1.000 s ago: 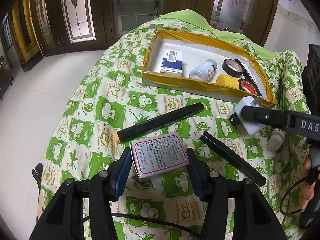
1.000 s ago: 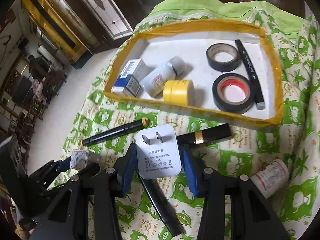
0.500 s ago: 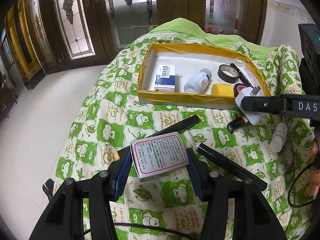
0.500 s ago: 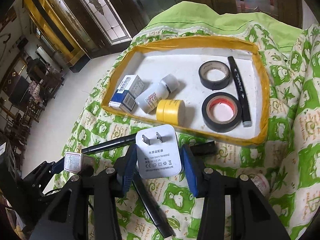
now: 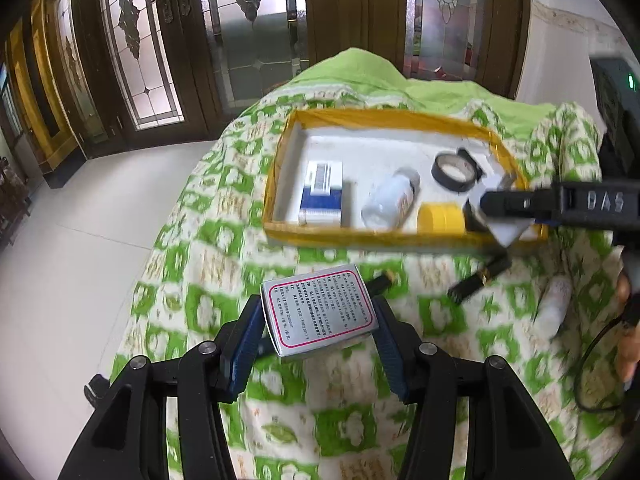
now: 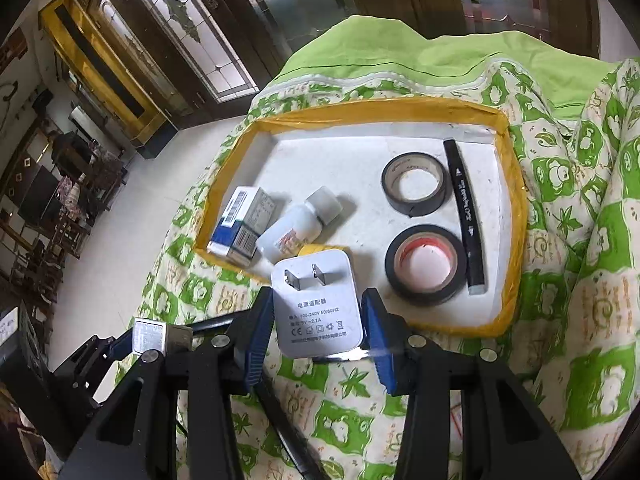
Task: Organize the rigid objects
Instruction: 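Carry the box into the tray with left tool while right tool carries the charger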
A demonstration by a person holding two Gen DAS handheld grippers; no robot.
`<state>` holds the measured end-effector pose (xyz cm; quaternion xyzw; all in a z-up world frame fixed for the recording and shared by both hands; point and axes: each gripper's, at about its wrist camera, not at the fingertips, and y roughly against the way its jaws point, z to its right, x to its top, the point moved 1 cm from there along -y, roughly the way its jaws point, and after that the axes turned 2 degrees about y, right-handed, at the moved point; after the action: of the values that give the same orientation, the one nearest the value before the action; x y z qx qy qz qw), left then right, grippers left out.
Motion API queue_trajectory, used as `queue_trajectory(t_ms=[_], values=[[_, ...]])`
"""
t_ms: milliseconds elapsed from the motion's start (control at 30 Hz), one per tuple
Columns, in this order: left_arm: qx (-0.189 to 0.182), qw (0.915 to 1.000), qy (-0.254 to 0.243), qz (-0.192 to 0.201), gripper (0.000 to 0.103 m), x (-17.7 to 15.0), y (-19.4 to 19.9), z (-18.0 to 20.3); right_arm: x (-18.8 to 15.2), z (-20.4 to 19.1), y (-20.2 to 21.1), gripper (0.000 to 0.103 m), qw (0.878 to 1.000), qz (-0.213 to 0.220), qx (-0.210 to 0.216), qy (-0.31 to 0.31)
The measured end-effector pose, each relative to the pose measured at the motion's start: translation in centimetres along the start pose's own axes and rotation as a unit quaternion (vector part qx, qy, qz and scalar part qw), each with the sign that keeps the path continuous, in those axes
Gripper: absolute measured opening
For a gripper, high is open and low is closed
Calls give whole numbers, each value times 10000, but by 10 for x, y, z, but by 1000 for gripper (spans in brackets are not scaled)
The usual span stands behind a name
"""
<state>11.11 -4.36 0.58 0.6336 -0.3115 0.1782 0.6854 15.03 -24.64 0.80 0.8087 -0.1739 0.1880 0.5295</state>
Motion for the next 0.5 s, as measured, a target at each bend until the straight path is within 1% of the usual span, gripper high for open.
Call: queue_trajectory(t_ms=[167, 333, 400, 500], values=[[-211, 9997, 71, 71, 57, 37, -3, 0, 16, 19, -4, 43, 9994, 19, 95, -344], [-459, 9987, 209, 79, 57, 74, -16, 3, 29, 32, -11, 43, 9974, -27, 334, -639], [-497, 9985, 236, 55, 57, 87, -24, 6, 34, 34, -15, 43, 9965, -31, 428, -723], [-474, 9987, 193, 1, 57, 105, -39, 11, 40, 34, -23, 43, 9968, -78, 385, -699]])
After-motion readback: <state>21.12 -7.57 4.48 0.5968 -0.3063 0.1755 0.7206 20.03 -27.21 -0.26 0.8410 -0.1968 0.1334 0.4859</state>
